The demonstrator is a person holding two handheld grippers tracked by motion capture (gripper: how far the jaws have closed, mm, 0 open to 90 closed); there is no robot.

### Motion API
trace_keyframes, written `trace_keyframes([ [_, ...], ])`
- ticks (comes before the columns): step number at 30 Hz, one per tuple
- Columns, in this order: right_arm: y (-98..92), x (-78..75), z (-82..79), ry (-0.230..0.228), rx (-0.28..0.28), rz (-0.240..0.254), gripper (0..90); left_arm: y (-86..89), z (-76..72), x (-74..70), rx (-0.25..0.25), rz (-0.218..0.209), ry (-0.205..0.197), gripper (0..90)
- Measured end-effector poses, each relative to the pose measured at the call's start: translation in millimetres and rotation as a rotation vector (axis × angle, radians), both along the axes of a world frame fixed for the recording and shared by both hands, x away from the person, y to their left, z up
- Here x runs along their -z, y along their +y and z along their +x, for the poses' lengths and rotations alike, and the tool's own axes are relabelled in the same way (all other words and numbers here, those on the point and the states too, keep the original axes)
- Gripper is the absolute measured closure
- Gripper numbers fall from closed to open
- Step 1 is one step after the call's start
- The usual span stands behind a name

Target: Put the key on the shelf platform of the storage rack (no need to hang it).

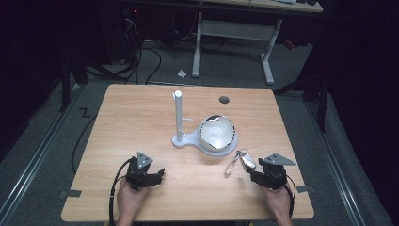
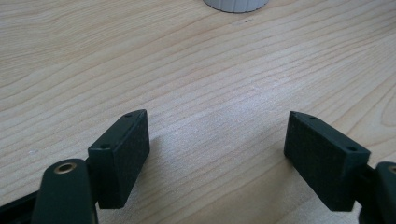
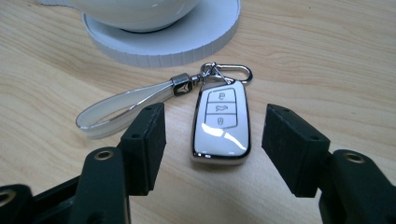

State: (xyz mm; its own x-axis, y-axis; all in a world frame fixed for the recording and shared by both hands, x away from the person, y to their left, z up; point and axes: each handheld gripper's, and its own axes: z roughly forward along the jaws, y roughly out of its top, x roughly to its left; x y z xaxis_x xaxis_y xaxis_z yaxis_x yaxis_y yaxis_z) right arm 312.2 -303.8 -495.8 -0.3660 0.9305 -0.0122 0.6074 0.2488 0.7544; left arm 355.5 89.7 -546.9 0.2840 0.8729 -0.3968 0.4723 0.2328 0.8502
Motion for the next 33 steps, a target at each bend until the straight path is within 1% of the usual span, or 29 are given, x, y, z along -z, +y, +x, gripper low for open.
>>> trace_keyframes([
  [2, 3.3, -0.3, 4.6, 0.004, 0.002, -0.007, 39.6, 0.0, 0.0, 0.0, 0.0, 0.0, 0.0, 22.9],
  [3, 5.9, 0.2, 8.6, 0.004, 0.0, -0.019, 39.6, 0.0, 0.0, 0.0, 0.0, 0.001, 0.0, 22.9],
  [6, 8.0, 1.1, 13.9, 0.012, -0.002, -0.025, 39.6, 0.0, 0.0, 0.0, 0.0, 0.0, 0.0, 22.8],
  [13, 10.3, 3.7, 22.8, 0.029, 0.005, -0.021, 39.0, 0.0, 0.0, 0.0, 0.0, 0.0, 0.0, 22.8],
  [21, 8.5, 14.2, 37.3, 0.067, 0.041, -0.019, 37.7, 0.0, 0.0, 0.0, 0.0, 0.0, 0.001, 22.8],
  [30, 9.7, 19.7, 44.3, 0.085, 0.047, -0.023, 38.4, 0.0, 0.0, 0.0, 0.0, 0.0, 0.0, 22.8],
  [33, 10.3, 23.5, 47.5, 0.1, 0.053, -0.034, 38.7, 0.0, 0.0, 0.0, 0.0, 0.001, 0.0, 22.7],
])
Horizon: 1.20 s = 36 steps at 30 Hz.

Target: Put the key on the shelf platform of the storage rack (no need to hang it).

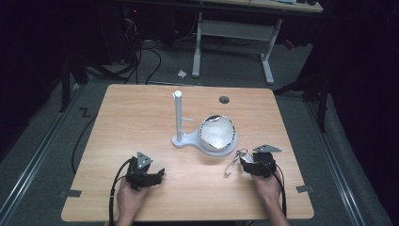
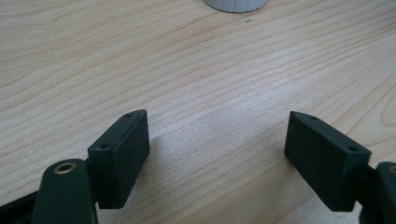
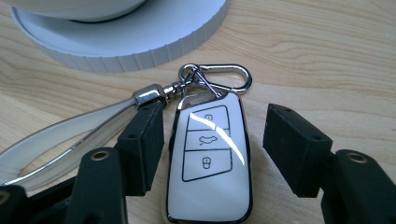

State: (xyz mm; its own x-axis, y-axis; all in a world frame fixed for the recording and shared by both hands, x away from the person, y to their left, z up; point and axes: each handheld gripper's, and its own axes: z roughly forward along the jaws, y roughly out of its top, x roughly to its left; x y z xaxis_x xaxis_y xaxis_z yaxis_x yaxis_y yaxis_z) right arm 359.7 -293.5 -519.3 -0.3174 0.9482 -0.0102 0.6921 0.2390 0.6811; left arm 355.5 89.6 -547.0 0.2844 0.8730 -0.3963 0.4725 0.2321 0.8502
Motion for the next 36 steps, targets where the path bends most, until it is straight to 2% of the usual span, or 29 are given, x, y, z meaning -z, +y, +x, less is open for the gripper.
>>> trace_keyframes([
  [8, 2.0, 3.5, 2.2, 0.009, 0.002, -0.012, 43.1, -0.1, 0.0, 0.0, 0.0, 0.0, 0.0, 22.6],
  [11, 2.1, 3.3, 2.4, 0.005, 0.001, -0.012, 49.0, 0.0, 0.0, 0.0, 0.0, 0.0, 0.0, 22.7],
  [22, 3.1, 1.7, 0.0, -0.006, -0.006, -0.036, 50.9, 0.0, 0.0, 0.0, 0.0, 0.0, 0.0, 22.7],
  [36, -10.5, -21.0, -13.9, -0.06, -0.024, -0.009, 51.0, 0.0, 0.0, 0.0, 0.0, 0.0, 0.0, 22.7],
])
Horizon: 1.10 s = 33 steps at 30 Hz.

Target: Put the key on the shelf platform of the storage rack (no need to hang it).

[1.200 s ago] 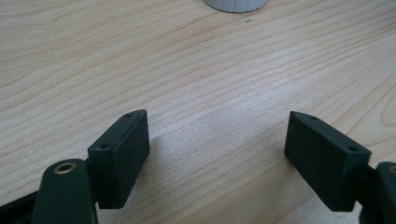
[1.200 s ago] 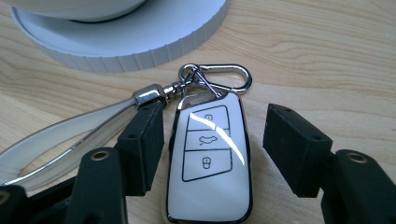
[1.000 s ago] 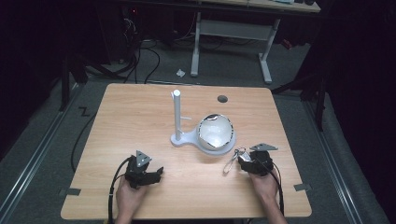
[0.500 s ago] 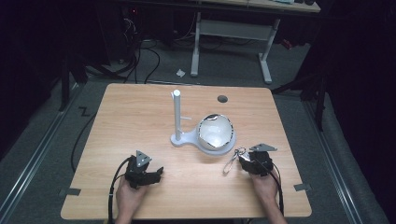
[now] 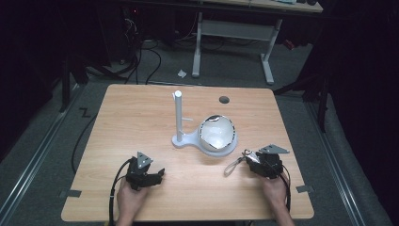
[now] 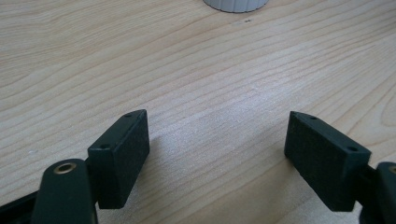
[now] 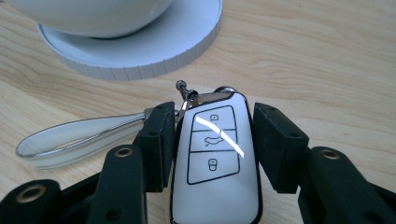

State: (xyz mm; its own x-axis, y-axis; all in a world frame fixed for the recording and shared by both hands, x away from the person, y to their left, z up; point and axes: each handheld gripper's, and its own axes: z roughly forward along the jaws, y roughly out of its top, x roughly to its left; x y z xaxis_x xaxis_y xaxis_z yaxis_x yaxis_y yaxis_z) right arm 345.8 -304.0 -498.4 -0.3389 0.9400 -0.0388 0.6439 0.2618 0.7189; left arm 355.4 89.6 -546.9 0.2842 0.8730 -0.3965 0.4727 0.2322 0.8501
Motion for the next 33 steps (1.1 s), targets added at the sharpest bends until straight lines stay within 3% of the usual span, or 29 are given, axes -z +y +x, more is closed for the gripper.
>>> trace_keyframes([
  [10, -5.6, -26.8, -11.0, -0.057, -0.036, 0.033, 51.1, 0.0, 0.0, 0.0, 0.0, -0.001, 0.0, 22.7],
  [33, -19.8, -68.8, -24.4, -0.126, -0.075, 0.126, 51.0, 0.0, 0.0, 0.0, 0.0, 0.001, 0.001, 22.7],
])
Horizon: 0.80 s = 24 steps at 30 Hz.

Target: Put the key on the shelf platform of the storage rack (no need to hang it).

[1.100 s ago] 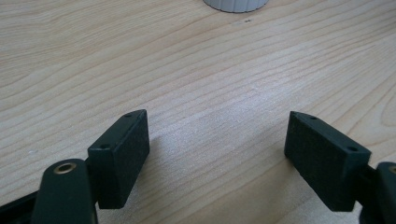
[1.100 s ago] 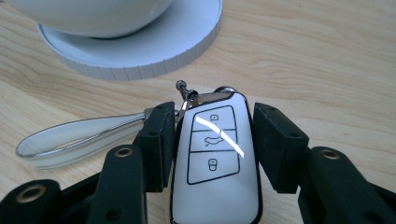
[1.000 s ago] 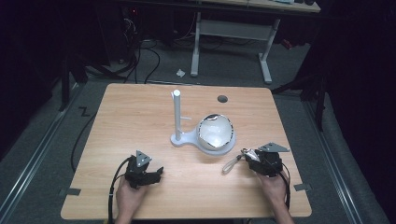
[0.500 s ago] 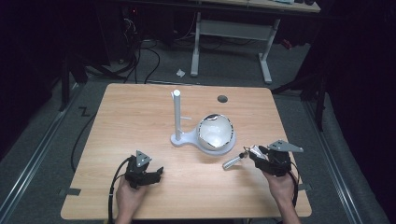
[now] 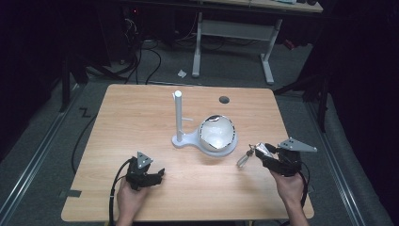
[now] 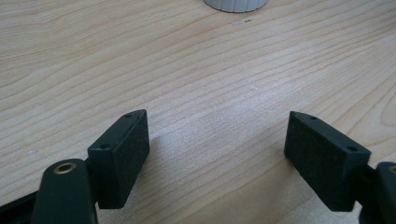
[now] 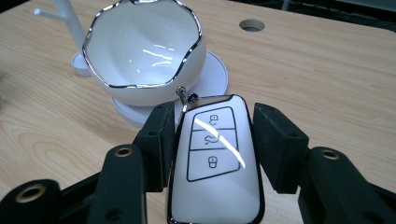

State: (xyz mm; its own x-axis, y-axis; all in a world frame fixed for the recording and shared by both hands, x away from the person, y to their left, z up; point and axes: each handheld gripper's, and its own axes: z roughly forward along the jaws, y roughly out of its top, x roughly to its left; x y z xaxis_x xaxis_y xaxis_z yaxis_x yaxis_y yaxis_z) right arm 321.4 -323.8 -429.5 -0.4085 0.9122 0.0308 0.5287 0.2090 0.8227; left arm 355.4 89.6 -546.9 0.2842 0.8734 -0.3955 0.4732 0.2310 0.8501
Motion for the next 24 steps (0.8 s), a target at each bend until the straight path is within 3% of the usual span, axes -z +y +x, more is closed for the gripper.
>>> trace_keyframes([
  [24, -5.2, -30.9, -1.7, -0.02, -0.031, 0.036, 51.0, 0.0, 0.0, 0.0, 0.0, 0.0, 0.0, 22.7],
])
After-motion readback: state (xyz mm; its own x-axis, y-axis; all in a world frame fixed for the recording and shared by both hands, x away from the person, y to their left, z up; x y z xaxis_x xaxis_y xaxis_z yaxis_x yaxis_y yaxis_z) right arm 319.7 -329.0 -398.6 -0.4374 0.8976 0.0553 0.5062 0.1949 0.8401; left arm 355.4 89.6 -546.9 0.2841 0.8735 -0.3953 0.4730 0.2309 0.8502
